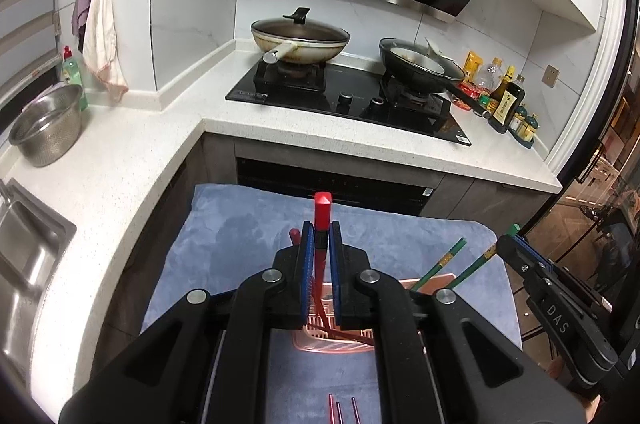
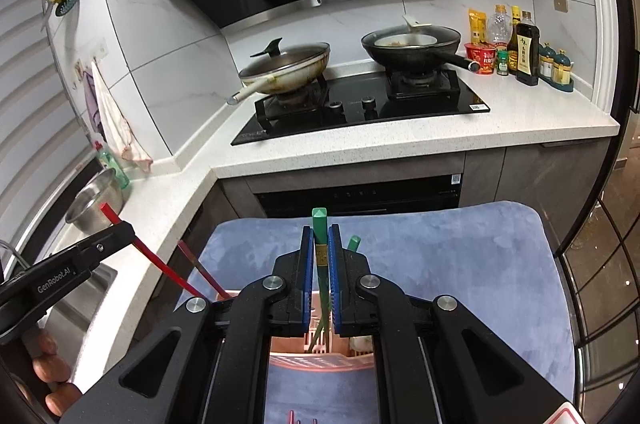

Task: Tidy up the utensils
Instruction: 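Lift both chopsticks into the pink holder while both tools open, then move both tools back down toward the gold spoon and red chopsticks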

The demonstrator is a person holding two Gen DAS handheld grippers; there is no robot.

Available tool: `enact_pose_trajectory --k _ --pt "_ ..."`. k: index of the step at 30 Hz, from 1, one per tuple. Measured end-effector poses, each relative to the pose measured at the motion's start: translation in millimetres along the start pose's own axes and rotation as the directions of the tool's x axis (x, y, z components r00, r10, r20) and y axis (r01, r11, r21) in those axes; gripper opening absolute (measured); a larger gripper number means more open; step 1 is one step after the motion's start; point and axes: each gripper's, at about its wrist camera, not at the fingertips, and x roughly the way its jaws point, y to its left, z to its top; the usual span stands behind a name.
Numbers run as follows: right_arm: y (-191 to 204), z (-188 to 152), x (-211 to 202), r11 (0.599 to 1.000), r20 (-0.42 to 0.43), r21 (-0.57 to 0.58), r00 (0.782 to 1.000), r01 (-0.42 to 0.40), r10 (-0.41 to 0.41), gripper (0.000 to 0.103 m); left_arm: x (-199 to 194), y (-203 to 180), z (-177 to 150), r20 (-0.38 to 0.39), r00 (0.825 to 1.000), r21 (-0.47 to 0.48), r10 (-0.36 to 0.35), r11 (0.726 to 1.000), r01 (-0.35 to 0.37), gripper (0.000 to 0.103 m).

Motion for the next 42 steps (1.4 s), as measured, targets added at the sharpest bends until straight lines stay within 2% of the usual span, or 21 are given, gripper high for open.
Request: enact_pose_trajectory --k 1,2,4,5,10,26,33,42 --pt "0 -1 -1 1.000 0.010 0.000 1.000 0.006 -0.006 0.010 -1 0 -1 0.004 1.000 -0.002 0.009 1.000 -0.009 0.010" --pt "0 0 -3 1.000 0.013 -0.002 1.000 0.010 -0.010 0.014 -1 1 -1 0.006 1.000 -0.006 0.021 1.000 -0.021 0.021" --pt "-1 0 -6 1.000 0.020 0.003 1.000 0.008 -0.008 0.021 -3 4 -1 0.012 1.000 -0.019 0.021 1.000 -0.021 0.037" --pt "0 1 -8 1.000 0.025 0.003 1.000 0.007 -0.007 0.023 -5 4 -2 0.022 0.999 -0.022 0.027 0.999 -0.026 0.038" --pt "3 2 -20 1.000 0.044 -0.008 0.999 0.003 -0.003 0.027 -12 4 -2 0.029 0.999 -0.012 0.036 0.999 -0.036 0.039" --pt "7 -27 -55 1.000 0.043 -0.021 0.999 -0.014 0.014 0.027 -42 2 -21 0.044 0.998 0.004 0.047 0.999 -0.047 0.039" --pt "4 -59 -74 1.000 0.021 -0.024 1.000 -0.018 0.019 0.028 -57 -2 -41 0.047 0.997 0.028 0.053 0.998 -0.055 0.039" --pt "10 -111 -99 0.996 -0.002 -0.091 1.000 0.008 -0.009 0.028 -71 -2 -81 0.030 0.998 0.049 0.063 0.997 -0.064 0.039"
